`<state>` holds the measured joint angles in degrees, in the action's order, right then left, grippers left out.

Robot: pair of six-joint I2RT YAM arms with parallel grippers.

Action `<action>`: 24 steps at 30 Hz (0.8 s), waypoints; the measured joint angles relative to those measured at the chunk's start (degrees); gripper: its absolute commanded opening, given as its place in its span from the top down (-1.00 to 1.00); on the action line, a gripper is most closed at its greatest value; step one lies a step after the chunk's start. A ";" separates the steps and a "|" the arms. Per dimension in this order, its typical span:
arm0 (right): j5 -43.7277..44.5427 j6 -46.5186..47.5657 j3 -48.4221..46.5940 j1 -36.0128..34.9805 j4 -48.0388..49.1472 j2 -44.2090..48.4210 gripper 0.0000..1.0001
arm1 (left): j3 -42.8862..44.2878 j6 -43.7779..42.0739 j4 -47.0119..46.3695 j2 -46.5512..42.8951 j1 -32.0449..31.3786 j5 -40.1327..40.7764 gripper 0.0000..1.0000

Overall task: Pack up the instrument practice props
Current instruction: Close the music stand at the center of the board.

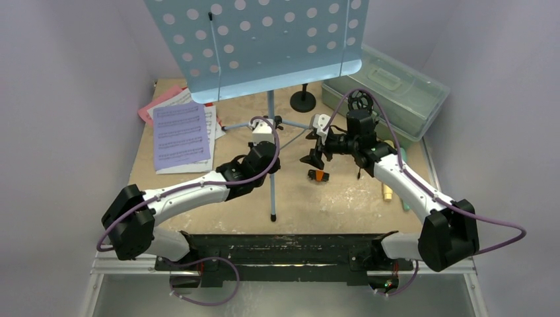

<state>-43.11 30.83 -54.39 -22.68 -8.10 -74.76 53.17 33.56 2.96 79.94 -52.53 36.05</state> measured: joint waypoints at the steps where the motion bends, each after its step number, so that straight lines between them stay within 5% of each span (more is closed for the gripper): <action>1: -0.02 0.02 0.04 0.26 0.00 0.00 -0.61 | 0.00 -0.17 -0.02 0.00 0.00 0.02 1.00; 24: -2.91 1.31 0.11 2.56 -0.55 0.00 -0.62 | -1.55 -13.77 -11.58 -2.82 0.42 0.04 1.00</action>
<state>-46.02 32.14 -54.28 -20.12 -8.64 -74.76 51.62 19.79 -8.62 77.12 -52.12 36.10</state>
